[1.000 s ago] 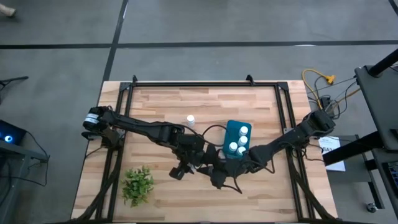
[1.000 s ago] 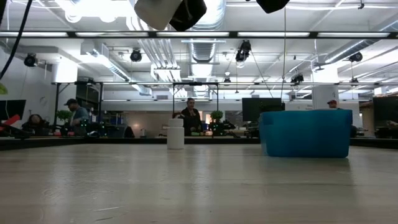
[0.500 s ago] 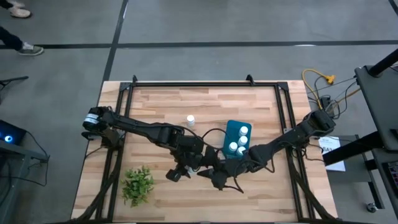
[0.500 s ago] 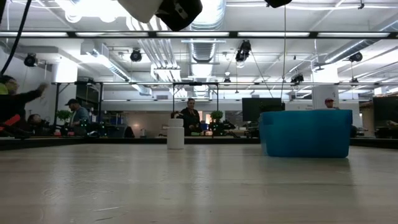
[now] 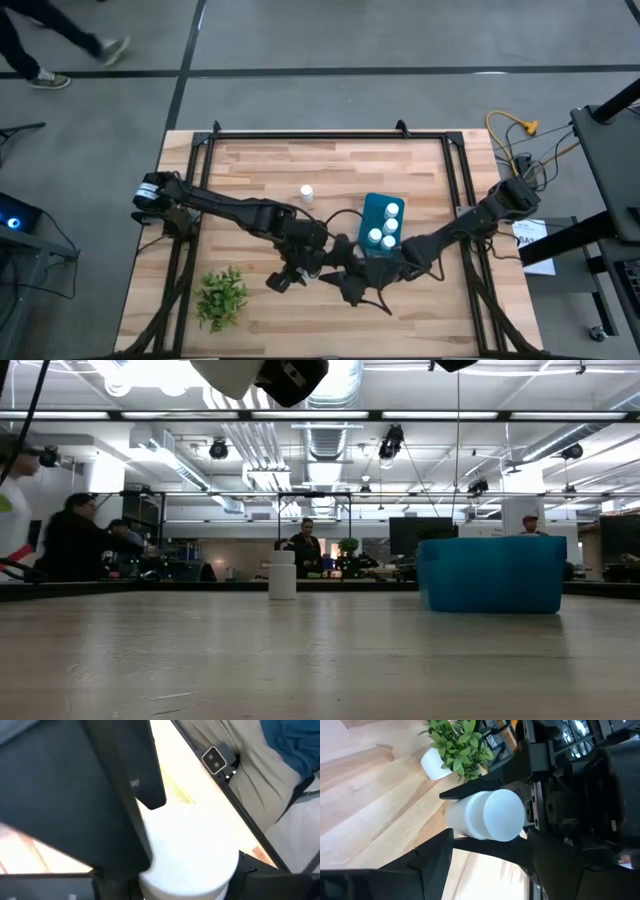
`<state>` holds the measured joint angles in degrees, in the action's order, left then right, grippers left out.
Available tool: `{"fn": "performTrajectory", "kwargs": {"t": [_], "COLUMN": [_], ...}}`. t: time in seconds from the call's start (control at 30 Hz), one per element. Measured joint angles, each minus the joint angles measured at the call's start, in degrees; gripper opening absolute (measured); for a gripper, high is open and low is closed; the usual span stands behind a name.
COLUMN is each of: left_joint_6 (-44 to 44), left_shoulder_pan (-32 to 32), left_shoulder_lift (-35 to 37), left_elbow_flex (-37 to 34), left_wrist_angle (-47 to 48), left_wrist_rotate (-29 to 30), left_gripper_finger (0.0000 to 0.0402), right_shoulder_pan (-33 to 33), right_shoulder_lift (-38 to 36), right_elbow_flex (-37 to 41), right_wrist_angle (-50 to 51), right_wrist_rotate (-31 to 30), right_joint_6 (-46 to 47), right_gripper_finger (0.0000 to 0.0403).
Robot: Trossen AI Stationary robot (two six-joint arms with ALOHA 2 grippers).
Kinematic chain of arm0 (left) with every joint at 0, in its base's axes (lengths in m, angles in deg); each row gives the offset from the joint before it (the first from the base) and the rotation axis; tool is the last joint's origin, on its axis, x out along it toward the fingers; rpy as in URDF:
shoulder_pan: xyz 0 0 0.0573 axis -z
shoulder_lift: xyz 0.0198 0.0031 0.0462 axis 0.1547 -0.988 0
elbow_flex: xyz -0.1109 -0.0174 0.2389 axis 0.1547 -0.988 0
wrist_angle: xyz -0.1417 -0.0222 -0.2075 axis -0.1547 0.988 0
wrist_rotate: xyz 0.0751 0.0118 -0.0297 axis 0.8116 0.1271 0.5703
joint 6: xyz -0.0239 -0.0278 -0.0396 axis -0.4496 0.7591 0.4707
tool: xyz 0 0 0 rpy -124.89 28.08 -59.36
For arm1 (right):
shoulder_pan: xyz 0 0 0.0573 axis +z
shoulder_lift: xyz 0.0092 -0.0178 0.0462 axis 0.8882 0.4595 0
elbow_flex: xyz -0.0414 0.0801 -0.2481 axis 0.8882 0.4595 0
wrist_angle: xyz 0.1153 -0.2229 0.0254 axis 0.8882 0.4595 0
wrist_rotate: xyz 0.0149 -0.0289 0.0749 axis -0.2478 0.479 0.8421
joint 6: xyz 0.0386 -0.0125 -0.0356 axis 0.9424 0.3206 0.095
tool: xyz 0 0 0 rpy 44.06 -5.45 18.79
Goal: Pick and place pill bottles into a basket
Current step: Put the white medicine bottle into the blue bin
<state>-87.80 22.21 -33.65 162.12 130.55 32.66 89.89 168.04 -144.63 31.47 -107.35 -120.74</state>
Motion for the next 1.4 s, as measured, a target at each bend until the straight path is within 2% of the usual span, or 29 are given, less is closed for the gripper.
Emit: {"fn": "performTrajectory", "kwargs": {"t": [0.17,0.43,0.63,0.8,1.0,1.4], "left_joint_6": [-0.32,-0.04,-0.11,0.29,0.77,1.83], "left_shoulder_pan": [0.04,0.30,0.38,0.36,0.47,0.15], "left_shoulder_lift": [0.04,0.15,0.25,1.12,1.49,2.32], "left_elbow_flex": [0.39,0.27,0.22,0.24,0.17,0.44], "left_wrist_angle": [-0.42,-6.83,-7.82,-12.29,-17.38,-19.18], "left_wrist_rotate": [1.72,1.79,1.82,1.80,1.13,2.14], "left_gripper_finger": [0.0150,0.0150,0.0150,0.0150,0.0150,0.0150], "right_shoulder_pan": [2.37,3.21,4.66,7.26,8.28,8.13], "right_shoulder_lift": [-0.02,-0.02,-0.01,0.55,0.59,0.74], "right_elbow_flex": [0.00,-0.13,0.13,0.13,-0.73,-3.38], "right_wrist_angle": [-0.58,-2.23,-3.06,-4.07,-6.08,-4.43], "right_wrist_rotate": [-4.50,-9.55,-11.01,-20.16,-22.57,-23.15], "right_joint_6": [-0.34,-3.96,-3.67,-6.70,-6.29,-8.40], "right_gripper_finger": [0.0246,0.0246,0.0246,0.0246,0.0251,0.0360]}}
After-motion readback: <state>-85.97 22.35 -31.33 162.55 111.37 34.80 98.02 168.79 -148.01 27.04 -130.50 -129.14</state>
